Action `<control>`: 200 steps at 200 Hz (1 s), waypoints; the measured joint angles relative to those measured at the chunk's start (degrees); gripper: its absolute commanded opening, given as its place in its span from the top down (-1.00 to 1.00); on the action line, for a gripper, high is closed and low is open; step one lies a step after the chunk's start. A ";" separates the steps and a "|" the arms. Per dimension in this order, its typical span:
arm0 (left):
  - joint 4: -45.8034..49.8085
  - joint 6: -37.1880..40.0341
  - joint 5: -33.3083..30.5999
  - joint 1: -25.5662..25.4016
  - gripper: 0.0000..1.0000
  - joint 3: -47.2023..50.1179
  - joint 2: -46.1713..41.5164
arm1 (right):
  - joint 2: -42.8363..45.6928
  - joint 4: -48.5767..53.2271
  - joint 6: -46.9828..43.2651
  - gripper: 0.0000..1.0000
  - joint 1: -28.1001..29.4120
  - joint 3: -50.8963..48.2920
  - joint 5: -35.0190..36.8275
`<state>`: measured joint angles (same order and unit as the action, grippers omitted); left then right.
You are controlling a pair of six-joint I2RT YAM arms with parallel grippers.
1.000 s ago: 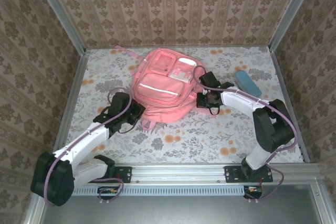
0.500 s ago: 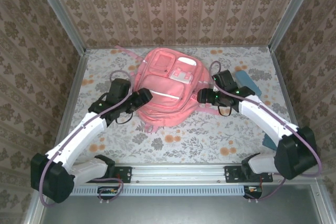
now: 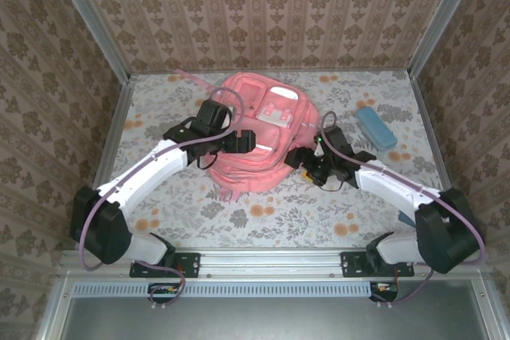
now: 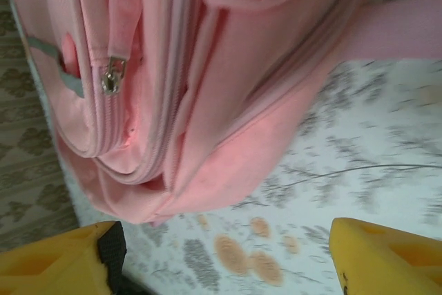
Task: Pack books, pencil case, and school supplies into a backpack
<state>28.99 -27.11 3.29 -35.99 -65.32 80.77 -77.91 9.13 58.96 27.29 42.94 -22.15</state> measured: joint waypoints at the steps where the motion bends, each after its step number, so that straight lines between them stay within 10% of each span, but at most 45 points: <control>1: -0.09 0.13 -0.09 0.00 -0.98 -0.09 0.09 | -0.15 -0.24 0.22 -0.51 0.07 0.00 -0.02; 90: -4.15 10.54 -2.25 0.07 -1.00 -2.49 2.49 | -14.73 -12.50 6.75 0.59 4.00 2.78 -4.22; 129: -5.22 14.97 -1.33 0.00 -0.92 -2.60 4.28 | -13.99 -7.34 0.33 0.72 1.66 3.08 -1.79; 161: -5.07 19.28 -0.13 -1.57 -0.89 -3.37 5.81 | -10.95 -2.29 -5.07 0.57 -2.23 3.06 1.09; 200: -3.96 26.14 -0.39 -7.15 -0.89 -6.47 9.07 | -5.99 3.08 -9.86 -0.35 -6.10 3.17 3.08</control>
<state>25.04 -0.97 2.90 -43.13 -71.79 89.84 -83.90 12.21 49.10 21.19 46.11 -19.07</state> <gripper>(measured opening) 0.942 0.560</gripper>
